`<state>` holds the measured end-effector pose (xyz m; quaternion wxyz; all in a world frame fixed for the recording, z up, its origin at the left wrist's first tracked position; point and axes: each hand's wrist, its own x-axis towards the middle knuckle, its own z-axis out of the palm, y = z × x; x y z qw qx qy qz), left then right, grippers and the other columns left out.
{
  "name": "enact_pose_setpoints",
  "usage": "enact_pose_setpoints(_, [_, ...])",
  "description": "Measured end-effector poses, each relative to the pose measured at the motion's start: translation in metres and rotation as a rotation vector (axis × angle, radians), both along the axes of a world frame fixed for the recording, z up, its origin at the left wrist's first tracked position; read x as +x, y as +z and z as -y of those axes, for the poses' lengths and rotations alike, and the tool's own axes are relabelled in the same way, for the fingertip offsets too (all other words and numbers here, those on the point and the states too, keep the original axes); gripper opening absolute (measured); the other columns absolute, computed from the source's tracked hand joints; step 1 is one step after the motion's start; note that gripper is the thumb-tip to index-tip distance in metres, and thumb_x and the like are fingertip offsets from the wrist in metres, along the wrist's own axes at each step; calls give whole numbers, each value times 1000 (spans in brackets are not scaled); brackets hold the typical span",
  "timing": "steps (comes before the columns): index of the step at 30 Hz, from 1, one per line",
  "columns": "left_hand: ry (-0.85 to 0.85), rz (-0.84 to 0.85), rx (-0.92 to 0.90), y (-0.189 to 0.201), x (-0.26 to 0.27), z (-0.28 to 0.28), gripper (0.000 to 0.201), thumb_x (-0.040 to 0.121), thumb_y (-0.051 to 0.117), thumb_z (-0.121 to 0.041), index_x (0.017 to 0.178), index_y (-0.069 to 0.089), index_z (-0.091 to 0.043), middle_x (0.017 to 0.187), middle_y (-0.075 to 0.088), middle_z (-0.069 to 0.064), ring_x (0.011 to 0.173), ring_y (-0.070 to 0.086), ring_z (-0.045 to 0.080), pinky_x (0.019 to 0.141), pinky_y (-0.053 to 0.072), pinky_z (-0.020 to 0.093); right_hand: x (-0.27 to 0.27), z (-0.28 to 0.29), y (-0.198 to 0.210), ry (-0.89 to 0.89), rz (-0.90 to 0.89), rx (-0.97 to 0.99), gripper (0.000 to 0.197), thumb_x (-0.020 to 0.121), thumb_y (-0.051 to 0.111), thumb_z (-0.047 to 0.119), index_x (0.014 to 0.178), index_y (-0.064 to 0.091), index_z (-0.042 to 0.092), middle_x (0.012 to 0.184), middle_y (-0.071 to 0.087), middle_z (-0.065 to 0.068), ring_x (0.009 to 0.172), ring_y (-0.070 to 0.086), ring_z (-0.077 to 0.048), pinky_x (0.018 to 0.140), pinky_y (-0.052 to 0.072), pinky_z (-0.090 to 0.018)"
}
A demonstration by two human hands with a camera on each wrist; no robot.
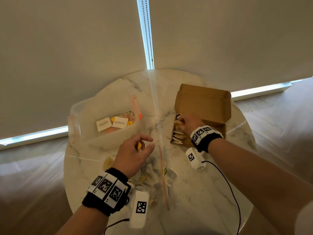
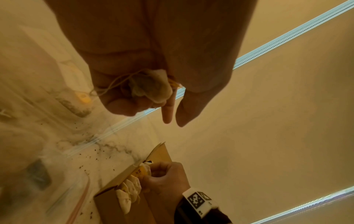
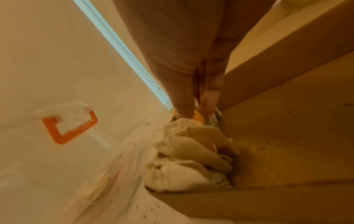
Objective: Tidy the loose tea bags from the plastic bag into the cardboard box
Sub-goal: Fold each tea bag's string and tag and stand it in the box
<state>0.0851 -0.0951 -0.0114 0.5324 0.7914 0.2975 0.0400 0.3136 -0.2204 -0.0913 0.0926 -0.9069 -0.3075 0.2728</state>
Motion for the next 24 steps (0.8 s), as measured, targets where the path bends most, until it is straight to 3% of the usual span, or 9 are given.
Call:
enact_pose_setpoints(3, [-1, -3, -4, -1, -2, 0, 9, 87, 72, -26, 93, 70, -33, 64, 49, -12, 61, 48, 10, 68, 54, 53, 1, 10, -2, -121, -37, 70, 29, 87, 71, 14, 115, 67, 20, 108, 69, -3, 96, 64, -21, 89, 54, -34])
enact_pose_setpoints(8, [1, -4, -22, 3, -3, 3, 12, 89, 69, -21, 97, 69, -31, 67, 50, -7, 61, 49, 11, 69, 53, 50, 4, 25, -6, -232, -27, 18, 34, 88, 70, 21, 121, 62, 12, 114, 66, -7, 103, 62, -23, 93, 52, -37])
enact_pose_setpoints(11, [52, -14, -211, 11, -3, 6, 25, 89, 56, -12, 108, 66, -25, 74, 48, 0, 62, 49, 11, 73, 55, 46, 1, 30, -3, -243, 13, 82, 23, 93, 62, 21, 115, 65, 13, 109, 68, -7, 96, 63, -21, 86, 52, -32])
enact_pose_setpoints(13, [100, -1, -396, 14, -3, 8, 39, 79, 48, -10, 114, 64, -19, 80, 48, 3, 67, 50, 13, 78, 55, 42, -7, 32, 4, -232, 44, 150, 17, 94, 60, 24, 108, 67, 16, 101, 69, -5, 86, 62, -17, 78, 52, -28])
enact_pose_setpoints(17, [146, 32, -568, 19, -2, 13, 46, 86, 43, 11, 121, 60, -12, 88, 49, 5, 74, 56, 16, 83, 57, 39, -36, 30, 30, -124, 33, 359, 12, 92, 62, 19, 98, 70, 15, 90, 69, 1, 77, 60, -11, 72, 50, -24])
enact_pose_setpoints(19, [176, 58, -685, 24, -2, 16, 55, 72, 50, 4, 124, 59, -10, 85, 51, 4, 73, 57, 17, 82, 58, 40, -54, 27, 49, -40, 14, 460, 10, 91, 64, 20, 96, 72, 16, 87, 68, 5, 75, 59, -7, 72, 51, -23])
enact_pose_setpoints(21, [213, 98, -813, 28, -4, 19, 65, 63, 47, -1, 127, 58, -6, 85, 52, 4, 73, 56, 19, 82, 57, 41, -73, 24, 71, 15, -13, 573, 9, 90, 66, 22, 92, 74, 17, 83, 69, 7, 74, 60, -7, 70, 51, -22])
enact_pose_setpoints(24, [217, 120, -817, 33, -8, 22, 57, 78, 42, 8, 133, 53, -4, 97, 52, 10, 78, 58, 20, 85, 57, 40, -103, 21, 105, 83, -85, 691, 16, 89, 69, 29, 85, 76, 15, 76, 69, 7, 69, 60, -7, 62, 44, -16])
